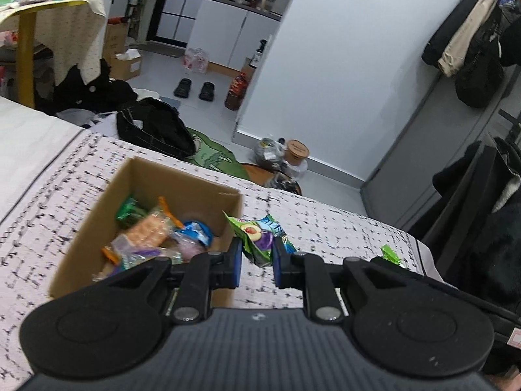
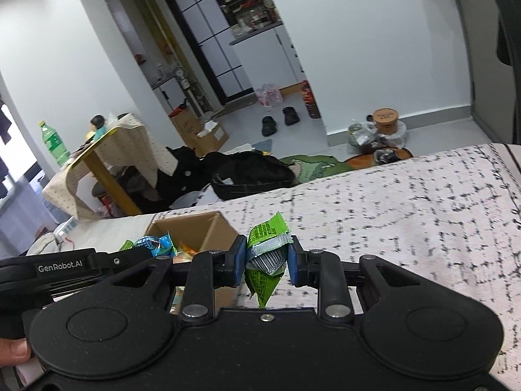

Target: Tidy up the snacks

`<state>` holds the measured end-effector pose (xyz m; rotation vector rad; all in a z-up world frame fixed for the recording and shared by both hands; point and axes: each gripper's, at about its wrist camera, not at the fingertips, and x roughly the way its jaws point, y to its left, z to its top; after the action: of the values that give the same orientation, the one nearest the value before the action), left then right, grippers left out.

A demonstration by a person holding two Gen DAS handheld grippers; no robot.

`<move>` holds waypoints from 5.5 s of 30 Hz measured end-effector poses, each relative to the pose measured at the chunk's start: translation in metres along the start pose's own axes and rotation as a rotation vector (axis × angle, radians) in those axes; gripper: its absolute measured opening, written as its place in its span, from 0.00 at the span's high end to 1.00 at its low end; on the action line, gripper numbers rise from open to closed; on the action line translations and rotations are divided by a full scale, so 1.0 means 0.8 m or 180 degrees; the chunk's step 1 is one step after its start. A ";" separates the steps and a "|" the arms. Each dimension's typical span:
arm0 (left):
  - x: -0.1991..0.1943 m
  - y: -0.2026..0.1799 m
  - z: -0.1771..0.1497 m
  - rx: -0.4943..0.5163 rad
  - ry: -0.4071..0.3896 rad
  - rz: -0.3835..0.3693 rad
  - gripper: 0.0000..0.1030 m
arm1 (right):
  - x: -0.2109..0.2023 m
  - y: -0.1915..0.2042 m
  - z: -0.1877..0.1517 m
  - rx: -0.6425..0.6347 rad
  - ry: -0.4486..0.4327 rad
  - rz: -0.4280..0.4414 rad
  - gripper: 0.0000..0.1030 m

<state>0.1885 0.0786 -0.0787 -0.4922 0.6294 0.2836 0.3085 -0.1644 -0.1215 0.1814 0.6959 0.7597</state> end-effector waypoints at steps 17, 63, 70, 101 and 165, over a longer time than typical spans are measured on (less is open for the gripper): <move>-0.033 0.074 0.028 -0.0210 -0.0164 0.0375 0.83 | 0.036 0.077 0.007 -0.0407 0.0159 0.0322 0.75; -0.067 0.103 0.006 -0.0199 0.0219 0.0677 0.26 | 0.017 0.100 -0.008 -0.0399 0.0439 0.0260 0.45; -0.076 0.079 0.001 -0.0075 0.0283 0.0649 0.15 | -0.018 0.080 -0.006 -0.0316 0.0279 0.0227 0.24; -0.175 -0.009 -0.026 0.0529 0.0235 -0.0034 0.00 | -0.203 0.052 -0.019 -0.0238 -0.0070 -0.0093 0.00; -0.261 -0.019 -0.052 0.0922 0.0379 -0.0055 0.00 | -0.263 0.121 -0.068 -0.0408 0.0087 -0.0217 0.00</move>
<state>0.0117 0.0224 0.0276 -0.2369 0.7680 0.1435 0.1097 -0.2439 -0.0176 0.0306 0.6735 0.7400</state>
